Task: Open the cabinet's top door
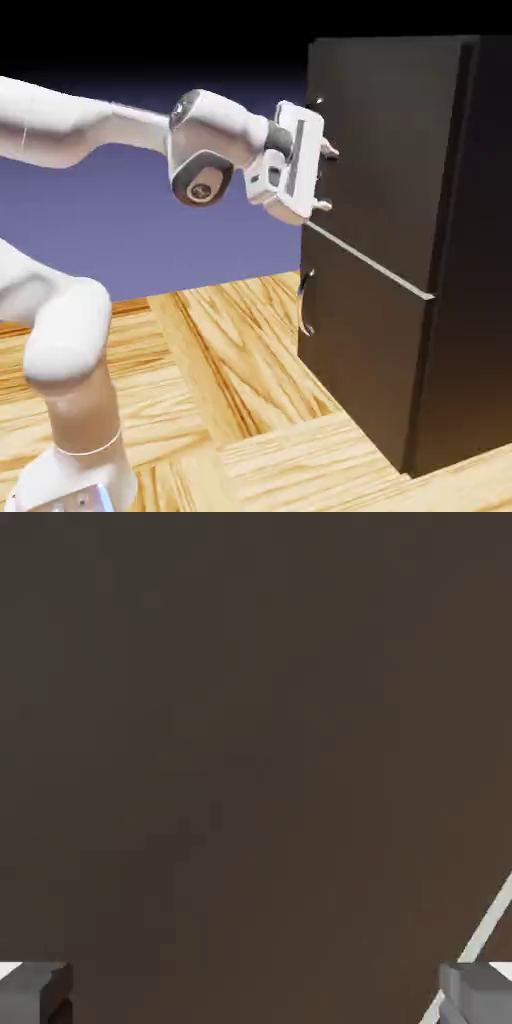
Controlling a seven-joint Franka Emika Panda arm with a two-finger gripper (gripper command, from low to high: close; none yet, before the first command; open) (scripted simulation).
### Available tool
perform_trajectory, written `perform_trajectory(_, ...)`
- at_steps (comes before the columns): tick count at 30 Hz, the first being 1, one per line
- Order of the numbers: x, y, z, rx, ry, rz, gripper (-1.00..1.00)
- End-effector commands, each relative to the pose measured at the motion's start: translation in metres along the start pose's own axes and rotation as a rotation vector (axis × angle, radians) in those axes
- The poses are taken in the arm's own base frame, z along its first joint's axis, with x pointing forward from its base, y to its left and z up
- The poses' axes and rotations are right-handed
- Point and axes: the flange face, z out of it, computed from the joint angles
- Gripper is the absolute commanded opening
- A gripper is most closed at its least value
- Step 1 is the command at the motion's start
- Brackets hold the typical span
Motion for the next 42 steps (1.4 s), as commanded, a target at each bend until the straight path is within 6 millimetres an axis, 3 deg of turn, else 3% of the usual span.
perform_trajectory(1,-0.004,-0.002,-0.005,0.018,-0.006,0.067,0.00)
perform_trajectory(10,-0.047,-0.004,-0.039,0.144,-0.110,0.648,0.00)
perform_trajectory(20,-0.096,0.025,-0.047,0.183,-0.283,1.248,0.00)
perform_trajectory(26,-0.122,0.056,-0.031,0.153,-0.387,1.591,0.00)
perform_trajectory(32,-0.138,0.093,-0.002,0.092,-0.472,1.920,0.00)
perform_trajectory(33,-0.138,0.093,-0.002,0.092,-0.472,1.920,0.00)
perform_trajectory(39,-0.146,0.075,0.044,0.092,-0.472,1.920,0.00)
perform_trajectory(40,-0.146,0.075,0.044,0.092,-0.472,1.920,-1.00)
perform_trajectory(42,-0.142,0.076,0.037,0.067,-0.476,1.915,-1.00)
